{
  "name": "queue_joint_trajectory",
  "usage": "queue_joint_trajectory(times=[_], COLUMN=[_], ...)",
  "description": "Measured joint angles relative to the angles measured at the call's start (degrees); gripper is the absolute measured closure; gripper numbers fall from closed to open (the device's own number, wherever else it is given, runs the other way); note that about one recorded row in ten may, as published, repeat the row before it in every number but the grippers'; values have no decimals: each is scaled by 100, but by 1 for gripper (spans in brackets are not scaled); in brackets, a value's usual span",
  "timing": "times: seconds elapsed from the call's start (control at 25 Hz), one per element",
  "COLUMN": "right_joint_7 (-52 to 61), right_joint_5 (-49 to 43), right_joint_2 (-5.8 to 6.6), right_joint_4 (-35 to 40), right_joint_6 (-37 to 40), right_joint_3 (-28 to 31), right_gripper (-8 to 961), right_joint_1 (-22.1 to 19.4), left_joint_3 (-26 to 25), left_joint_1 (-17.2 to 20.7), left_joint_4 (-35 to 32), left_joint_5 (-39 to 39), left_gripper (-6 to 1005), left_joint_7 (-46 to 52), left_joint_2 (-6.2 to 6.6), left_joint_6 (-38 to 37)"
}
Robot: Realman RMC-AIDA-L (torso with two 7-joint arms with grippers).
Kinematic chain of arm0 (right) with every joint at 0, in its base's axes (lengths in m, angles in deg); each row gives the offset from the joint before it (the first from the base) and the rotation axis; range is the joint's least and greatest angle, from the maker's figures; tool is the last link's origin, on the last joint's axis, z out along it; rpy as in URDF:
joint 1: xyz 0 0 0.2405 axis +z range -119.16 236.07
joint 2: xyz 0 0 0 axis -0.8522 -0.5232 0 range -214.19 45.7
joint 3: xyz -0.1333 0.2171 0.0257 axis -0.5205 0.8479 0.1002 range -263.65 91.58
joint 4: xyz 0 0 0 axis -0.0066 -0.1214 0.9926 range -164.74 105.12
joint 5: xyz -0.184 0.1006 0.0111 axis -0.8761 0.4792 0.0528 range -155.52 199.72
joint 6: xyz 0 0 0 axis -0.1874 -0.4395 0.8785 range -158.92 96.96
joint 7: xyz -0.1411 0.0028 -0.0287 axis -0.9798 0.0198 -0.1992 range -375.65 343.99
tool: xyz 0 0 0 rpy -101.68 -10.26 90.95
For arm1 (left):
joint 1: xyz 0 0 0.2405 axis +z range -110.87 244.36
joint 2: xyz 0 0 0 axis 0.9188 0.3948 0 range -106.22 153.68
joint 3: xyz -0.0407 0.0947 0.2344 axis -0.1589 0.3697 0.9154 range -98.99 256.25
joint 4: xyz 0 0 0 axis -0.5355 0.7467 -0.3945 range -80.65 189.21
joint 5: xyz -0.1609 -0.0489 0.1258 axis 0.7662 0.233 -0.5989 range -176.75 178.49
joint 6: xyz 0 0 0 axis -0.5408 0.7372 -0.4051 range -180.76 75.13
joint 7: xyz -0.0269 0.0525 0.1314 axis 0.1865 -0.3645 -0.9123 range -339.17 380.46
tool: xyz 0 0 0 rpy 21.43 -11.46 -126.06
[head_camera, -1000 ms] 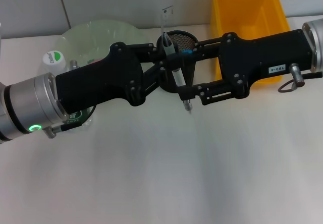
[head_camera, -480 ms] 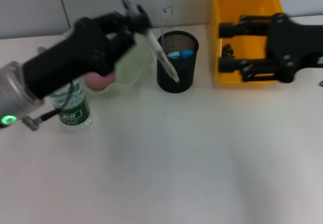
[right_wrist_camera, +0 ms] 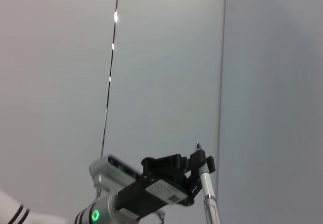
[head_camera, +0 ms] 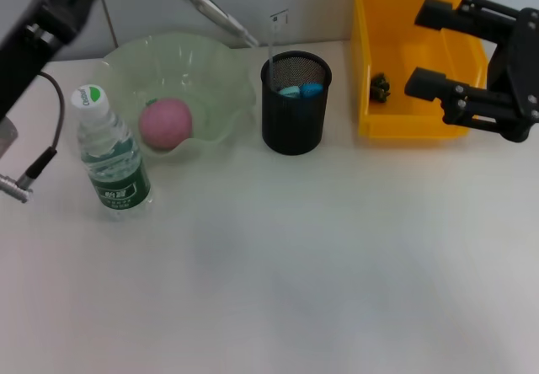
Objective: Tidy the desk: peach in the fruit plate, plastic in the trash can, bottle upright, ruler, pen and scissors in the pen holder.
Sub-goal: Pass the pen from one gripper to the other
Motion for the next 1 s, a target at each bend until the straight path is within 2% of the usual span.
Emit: queue_joint_trajectory(times=[0.04,0.2,0.28,0.4,0.48,0.6,0.64,0.68,0.8,0.84,1.0], right_joint_7=[-449,-1108,-1567,-1862,-2167,-2598,-2922,-2922,-3458,-3790,-4090], right_joint_5=[162,312,324,326,327,349,388,388,465,522,543], right_joint_2=[7,6,3,5,2,-19,-26,-26,-31,-36,-38], right_joint_4=[-343,-759,-1100,-1305,-1430,-1591,-1769,-1769,-2019,-2158,-2256], right_joint_6=[-4,-43,-80,-118,-169,-238,-284,-284,-373,-457,-630], right_joint_3=[-5,-6,10,9,-3,-7,-12,-12,-14,-18,-21], right_gripper=[237,238,238,238,238,239,239,239,239,240,240], right_joint_1=[51,202,411,572,693,843,949,949,1071,1148,1250], left_joint_3=[58,80,401,401,1004,1151,1520,1681,1855,2243,2416], left_joint_1=[-13,-88,-185,-185,-188,-188,-188,-187,-189,-222,-239], left_joint_4=[71,308,531,531,544,546,551,552,553,551,516], left_joint_5=[318,840,1548,1548,2437,2661,3177,3408,3623,4093,4279], left_gripper=[857,856,856,856,855,855,855,855,854,854,854], left_joint_7=[286,795,1073,1073,1161,1193,1226,1227,1227,1218,1196], left_joint_2=[-13,-24,-36,-36,-40,-40,-40,-40,-40,-40,-45], left_joint_6=[-12,0,-17,-17,81,123,208,241,278,451,657])
